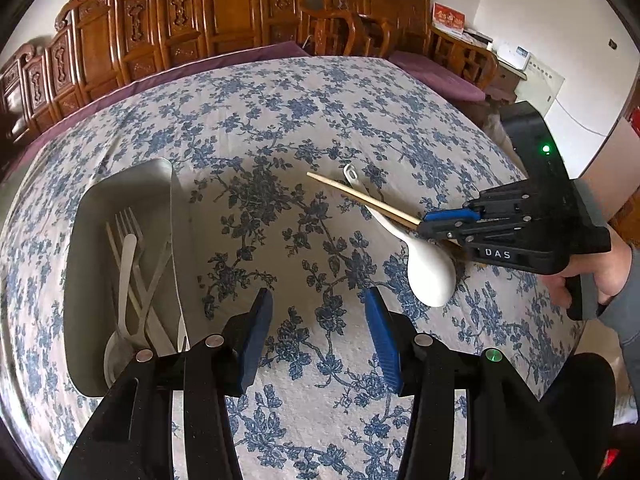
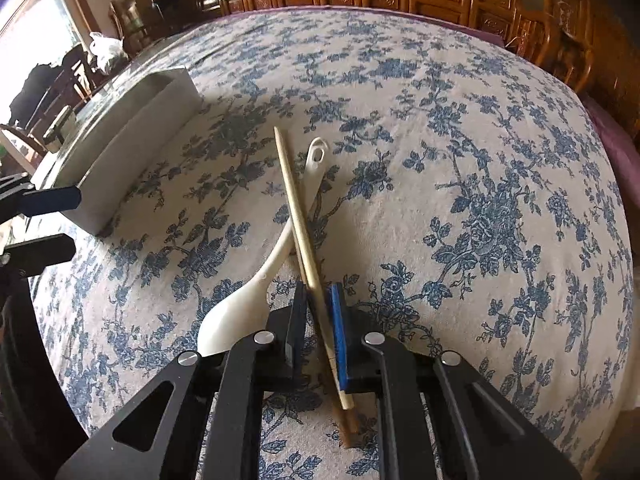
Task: Organize utensils
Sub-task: 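Lift one wooden chopstick upright with the right tool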
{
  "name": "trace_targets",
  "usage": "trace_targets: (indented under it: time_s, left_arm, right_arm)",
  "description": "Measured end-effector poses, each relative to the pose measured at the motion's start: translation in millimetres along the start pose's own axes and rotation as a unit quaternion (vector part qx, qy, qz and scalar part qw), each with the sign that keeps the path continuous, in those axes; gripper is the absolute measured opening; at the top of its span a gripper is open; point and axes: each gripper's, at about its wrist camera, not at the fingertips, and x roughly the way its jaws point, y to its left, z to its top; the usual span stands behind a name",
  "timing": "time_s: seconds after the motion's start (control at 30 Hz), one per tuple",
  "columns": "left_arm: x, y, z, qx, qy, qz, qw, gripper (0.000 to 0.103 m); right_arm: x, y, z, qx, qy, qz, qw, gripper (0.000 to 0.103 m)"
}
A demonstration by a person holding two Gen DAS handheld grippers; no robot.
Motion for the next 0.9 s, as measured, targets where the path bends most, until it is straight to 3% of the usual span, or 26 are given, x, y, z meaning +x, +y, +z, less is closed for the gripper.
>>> trace_targets:
  time_s: [0.37, 0.67, 0.9]
  left_arm:
    - [16.6, -13.1, 12.7, -0.001, 0.007, 0.000, 1.0000, 0.046]
    - [70.5, -33.3, 56.0, -0.035, 0.018, 0.004, 0.9992, 0.046]
    - [107.9, -51.4, 71.8, -0.049, 0.043, 0.009, 0.9978, 0.046]
  right_arm:
    - [-30.7, -10.4, -13.5, 0.012, -0.040, -0.007, 0.999, 0.006]
    - [-43.4, -30.4, -41.1, 0.028, -0.052, -0.079, 0.995, 0.006]
    - [-44.8, -41.0, -53.1, 0.060, -0.070, -0.069, 0.993, 0.006]
